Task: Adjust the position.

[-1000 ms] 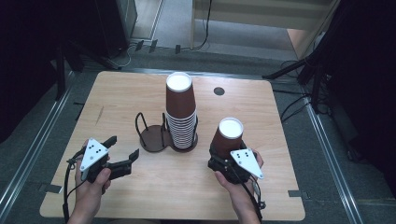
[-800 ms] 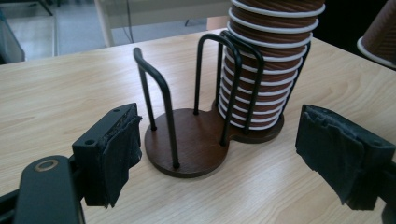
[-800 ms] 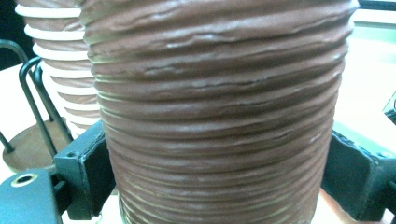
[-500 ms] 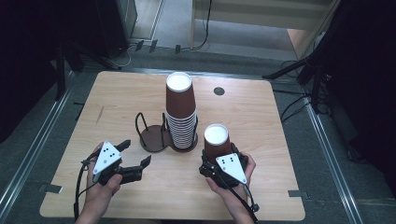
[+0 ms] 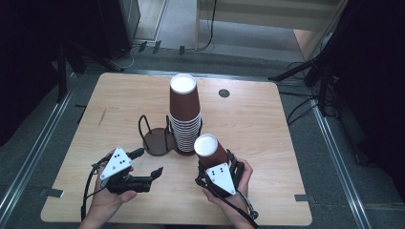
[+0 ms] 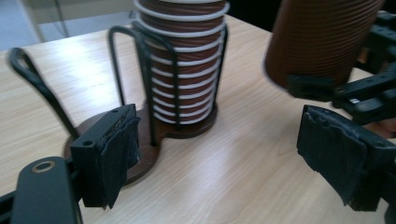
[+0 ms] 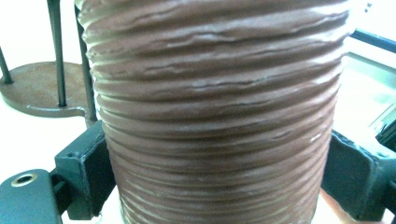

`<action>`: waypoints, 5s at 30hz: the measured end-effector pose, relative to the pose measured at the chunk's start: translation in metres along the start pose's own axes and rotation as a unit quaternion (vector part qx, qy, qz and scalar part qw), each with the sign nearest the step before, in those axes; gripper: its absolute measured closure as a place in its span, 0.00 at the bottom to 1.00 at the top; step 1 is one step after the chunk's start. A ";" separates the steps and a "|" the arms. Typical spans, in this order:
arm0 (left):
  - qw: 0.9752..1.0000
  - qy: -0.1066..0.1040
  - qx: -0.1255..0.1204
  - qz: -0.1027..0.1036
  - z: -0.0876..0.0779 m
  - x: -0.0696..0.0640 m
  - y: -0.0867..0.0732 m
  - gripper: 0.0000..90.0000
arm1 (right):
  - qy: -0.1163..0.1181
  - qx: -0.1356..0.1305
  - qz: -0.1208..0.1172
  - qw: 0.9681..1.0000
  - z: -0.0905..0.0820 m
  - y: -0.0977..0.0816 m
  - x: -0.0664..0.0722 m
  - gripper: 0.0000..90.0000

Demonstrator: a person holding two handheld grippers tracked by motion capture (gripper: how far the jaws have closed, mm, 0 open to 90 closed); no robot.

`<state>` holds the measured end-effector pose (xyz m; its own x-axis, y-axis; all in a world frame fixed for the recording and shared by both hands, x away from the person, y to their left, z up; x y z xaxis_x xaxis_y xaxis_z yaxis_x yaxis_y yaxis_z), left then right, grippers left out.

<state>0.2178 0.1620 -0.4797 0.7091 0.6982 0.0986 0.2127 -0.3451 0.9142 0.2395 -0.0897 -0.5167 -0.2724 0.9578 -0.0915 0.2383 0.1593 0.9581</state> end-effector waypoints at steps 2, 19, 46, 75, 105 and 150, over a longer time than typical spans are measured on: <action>1.000 -0.006 0.003 -0.001 0.001 -0.001 0.000 0.15 | 0.001 0.000 -0.008 1.000 0.000 -0.001 0.003 0.10; 0.999 -0.029 0.004 0.011 0.005 -0.012 0.003 0.15 | 0.022 0.004 -0.065 0.998 0.000 -0.014 0.029 0.10; 0.997 -0.069 0.017 0.035 0.010 -0.027 0.005 0.15 | 0.058 0.012 -0.125 0.990 -0.003 -0.031 0.062 0.10; 0.992 -0.106 0.038 0.053 0.014 -0.035 0.004 0.17 | 0.098 -0.005 -0.186 0.978 -0.011 -0.038 0.079 0.10; 0.993 -0.103 0.039 0.051 0.012 -0.033 0.006 0.25 | 0.101 -0.020 -0.182 0.978 -0.013 -0.036 0.080 0.01; 0.995 -0.098 0.010 0.016 0.002 -0.016 0.009 0.25 | 0.128 -0.027 -0.163 0.978 -0.020 -0.023 0.077 0.00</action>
<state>0.2098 0.1463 -0.4741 0.8330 0.5512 0.0476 0.1993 -0.3792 0.9036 0.1945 -0.0246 -0.5403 -0.5515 0.7660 -0.3304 0.0524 0.4271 0.9027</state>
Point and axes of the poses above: each handheld gripper's, and its own axes: z roughly forward along the jaws, y roughly out of its top, x roughly to its left, the point moved 3 cm from there along z, roughly forward along the jaws, and after that the axes turned 12 degrees about z, right-handed, at the moved point
